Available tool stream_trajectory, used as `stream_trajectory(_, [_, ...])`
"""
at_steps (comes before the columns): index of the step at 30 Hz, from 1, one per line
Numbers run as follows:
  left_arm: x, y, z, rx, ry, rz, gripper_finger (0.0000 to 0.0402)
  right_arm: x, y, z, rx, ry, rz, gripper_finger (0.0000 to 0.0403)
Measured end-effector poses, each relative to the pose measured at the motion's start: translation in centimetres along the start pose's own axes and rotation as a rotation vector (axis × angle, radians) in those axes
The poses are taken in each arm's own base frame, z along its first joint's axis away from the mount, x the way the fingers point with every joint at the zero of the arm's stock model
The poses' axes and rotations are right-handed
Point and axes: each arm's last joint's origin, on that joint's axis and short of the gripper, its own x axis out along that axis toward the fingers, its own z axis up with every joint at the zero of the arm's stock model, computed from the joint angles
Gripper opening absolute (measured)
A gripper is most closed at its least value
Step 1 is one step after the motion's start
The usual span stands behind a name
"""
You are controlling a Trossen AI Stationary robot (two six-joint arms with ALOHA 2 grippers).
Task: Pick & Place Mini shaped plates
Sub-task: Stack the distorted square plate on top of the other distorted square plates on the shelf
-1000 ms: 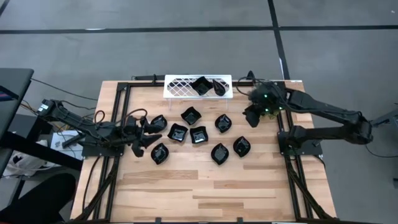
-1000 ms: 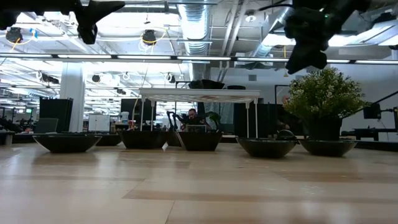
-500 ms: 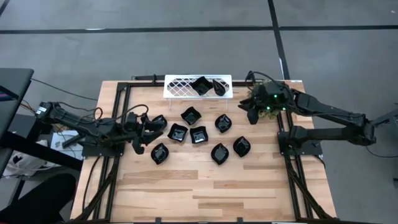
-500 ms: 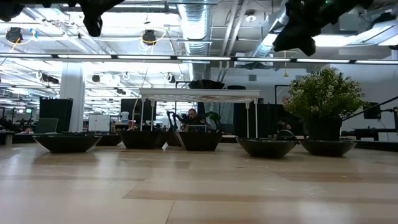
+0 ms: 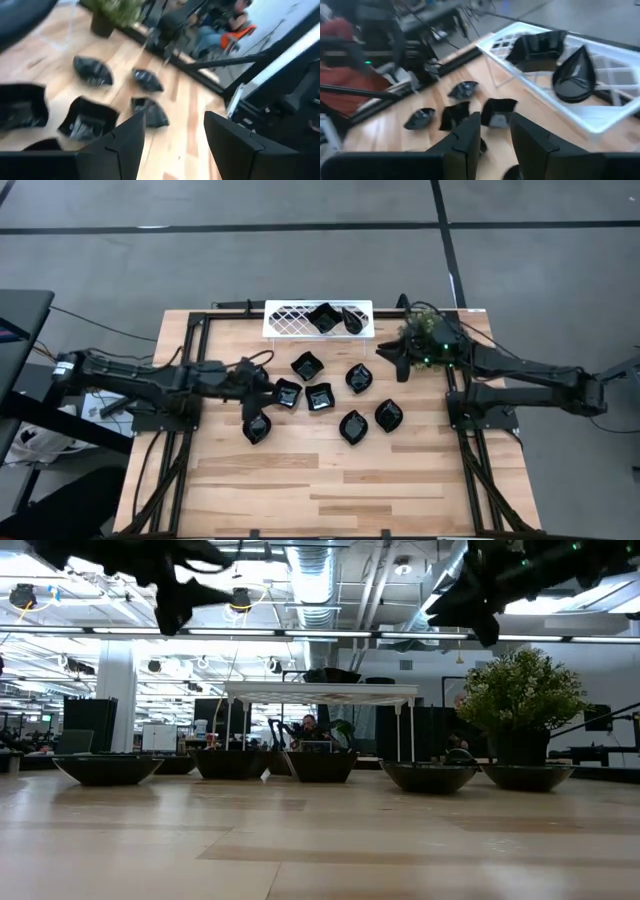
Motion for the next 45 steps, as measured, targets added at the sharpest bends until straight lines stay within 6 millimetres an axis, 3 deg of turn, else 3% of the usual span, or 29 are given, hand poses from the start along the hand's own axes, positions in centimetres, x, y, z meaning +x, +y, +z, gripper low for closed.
stream_trajectory(6, [1.2,3.9,0.3,-0.173,0.096,0.150,0.0205,-0.1,0.1,-1.5,0.009,-0.093,0.079,0.0102])
stream_trajectory(13, [1.6,6.5,0.9,-0.279,0.083,0.240,0.0205,-1.7,0.4,-1.0,-0.025,-0.187,0.115,0.0102])
stream_trajectory(18, [1.6,6.6,1.1,-0.282,0.066,0.238,0.0205,-3.2,0.7,-0.5,-0.051,-0.258,0.137,0.0102])
stream_trajectory(22, [1.9,6.7,0.8,-0.398,0.076,0.257,0.0205,-4.2,0.8,-0.2,-0.072,-0.300,0.141,0.0102])
stream_trajectory(26, [2.7,6.8,-0.1,-0.418,0.129,0.282,0.0205,-4.3,0.7,-0.4,-0.075,-0.286,0.121,0.0102])
stream_trajectory(33, [6.1,5.0,1.1,-0.396,0.236,0.221,0.0205,-4.3,0.8,-0.5,-0.067,-0.280,0.123,0.0102])
stream_trajectory(36, [7.3,4.9,1.4,-0.371,0.340,0.300,0.0205,-4.3,0.8,-0.5,-0.067,-0.281,0.123,0.0102])
stream_trajectory(40, [7.2,5.7,1.0,-0.363,0.405,0.534,0.0205,-4.3,0.8,-0.5,-0.064,-0.282,0.124,0.0102])
stream_trajectory(45, [7.0,5.6,1.0,-0.371,0.399,0.543,0.0205,-4.3,0.8,-0.4,-0.064,-0.282,0.124,0.0102])
